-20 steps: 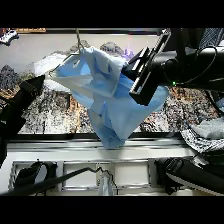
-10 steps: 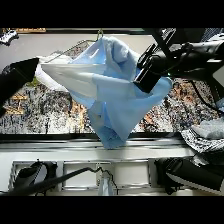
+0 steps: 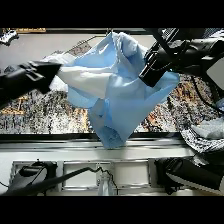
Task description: Fold the clothes and pants, and hang the long-sleeved shirts on hangers.
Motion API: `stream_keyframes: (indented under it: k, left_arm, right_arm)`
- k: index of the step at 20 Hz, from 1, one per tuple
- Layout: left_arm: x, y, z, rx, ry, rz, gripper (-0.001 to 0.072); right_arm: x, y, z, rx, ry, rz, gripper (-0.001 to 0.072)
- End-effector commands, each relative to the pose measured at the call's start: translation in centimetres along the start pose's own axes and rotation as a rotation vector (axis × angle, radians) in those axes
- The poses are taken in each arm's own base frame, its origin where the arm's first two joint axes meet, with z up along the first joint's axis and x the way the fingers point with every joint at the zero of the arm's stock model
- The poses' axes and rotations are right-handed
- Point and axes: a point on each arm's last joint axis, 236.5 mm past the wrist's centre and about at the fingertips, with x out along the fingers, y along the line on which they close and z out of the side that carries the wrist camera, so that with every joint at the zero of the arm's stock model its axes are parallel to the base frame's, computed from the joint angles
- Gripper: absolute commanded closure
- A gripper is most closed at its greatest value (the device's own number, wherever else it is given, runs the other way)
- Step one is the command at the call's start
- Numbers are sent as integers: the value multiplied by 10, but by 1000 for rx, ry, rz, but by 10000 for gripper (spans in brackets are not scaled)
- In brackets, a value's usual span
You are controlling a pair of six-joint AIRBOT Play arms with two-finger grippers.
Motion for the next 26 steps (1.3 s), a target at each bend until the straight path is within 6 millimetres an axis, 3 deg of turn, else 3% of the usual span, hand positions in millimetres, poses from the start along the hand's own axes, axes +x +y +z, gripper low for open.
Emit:
stream_keyframes:
  k: [1, 4, 11, 15, 18, 20, 23, 26]
  left_arm:
    - [40, -23, -38, -42, 127, -93, 700]
    - [64, -33, -39, -140, 105, -138, 699]
    - [81, -50, 22, -422, -157, -263, 700]
    - [70, -41, 55, -576, -272, -315, 699]
    - [53, -53, 85, -624, -383, -431, 700]
    - [45, -57, 93, -638, -406, -471, 699]
    - [35, -51, 93, -546, -399, -471, 698]
    - [16, -28, 105, -493, -449, -412, 698]
  right_arm:
    - [-10, -8, 6, 13, -31, -27, 692]
    - [-14, -10, 10, 17, -52, -30, 692]
    - [8, 8, 26, -25, -58, 1, 692]
    - [15, 4, 25, -28, -40, -17, 692]
    - [27, 8, 25, -34, -22, -9, 692]
    - [33, 9, 24, -37, -8, -7, 692]
    - [22, -13, 16, -3, 6, -88, 692]
    - [1, -39, 4, 53, -6, -147, 692]
